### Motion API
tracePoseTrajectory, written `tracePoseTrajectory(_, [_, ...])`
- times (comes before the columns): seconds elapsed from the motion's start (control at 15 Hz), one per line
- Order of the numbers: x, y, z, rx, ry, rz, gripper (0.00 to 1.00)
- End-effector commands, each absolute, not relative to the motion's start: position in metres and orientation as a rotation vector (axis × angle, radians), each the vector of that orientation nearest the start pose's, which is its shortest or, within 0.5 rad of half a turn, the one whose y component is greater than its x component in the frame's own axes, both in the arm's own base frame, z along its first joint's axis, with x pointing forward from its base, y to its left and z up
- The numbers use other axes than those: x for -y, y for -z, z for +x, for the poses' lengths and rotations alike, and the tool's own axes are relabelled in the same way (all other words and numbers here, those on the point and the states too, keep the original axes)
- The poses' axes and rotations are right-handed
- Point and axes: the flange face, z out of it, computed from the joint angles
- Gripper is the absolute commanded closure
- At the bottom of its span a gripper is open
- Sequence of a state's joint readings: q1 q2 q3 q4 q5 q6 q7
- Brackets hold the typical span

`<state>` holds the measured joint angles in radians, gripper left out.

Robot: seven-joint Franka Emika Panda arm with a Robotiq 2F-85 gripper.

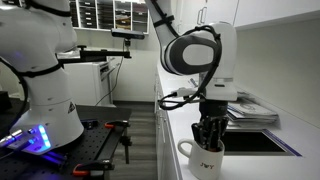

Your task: Pick the marker from the cup and put it on the counter

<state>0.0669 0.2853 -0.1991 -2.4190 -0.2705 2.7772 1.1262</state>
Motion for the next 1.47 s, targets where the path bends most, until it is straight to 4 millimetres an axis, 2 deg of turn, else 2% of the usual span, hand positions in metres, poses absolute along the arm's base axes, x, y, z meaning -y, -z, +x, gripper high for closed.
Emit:
tracePoseTrajectory(0.0, [0.055, -0.195, 0.498, -1.499, 0.336, -2.845, 0.63])
tracePoseTrajectory(0.13, [0.054, -0.192, 0.5, -1.46, 0.382, -2.859, 0.88])
tracePoseTrajectory(0.2, [0.054, -0.192, 0.501, -1.45, 0.393, -2.873, 0.88])
tracePoseTrajectory(0.27, [0.054, -0.193, 0.501, -1.439, 0.405, -2.88, 0.96])
tracePoseTrajectory(0.33, [0.054, -0.196, 0.501, -1.432, 0.416, -2.893, 1.0])
tracePoseTrajectory(0.47, [0.052, -0.207, 0.5, -1.375, 0.424, -2.939, 0.95])
tracePoseTrajectory(0.73, [0.048, -0.24, 0.499, -1.32, 0.49, -2.952, 0.95])
tracePoseTrajectory(1.0, [0.053, -0.277, 0.493, -1.32, 0.505, -2.985, 0.95])
tracePoseTrajectory(1.2, [0.076, -0.296, 0.486, -1.617, 0.541, -2.915, 0.95])
tracePoseTrajectory(1.4, [0.089, -0.299, 0.471, -1.885, 0.53, -2.75, 0.95])
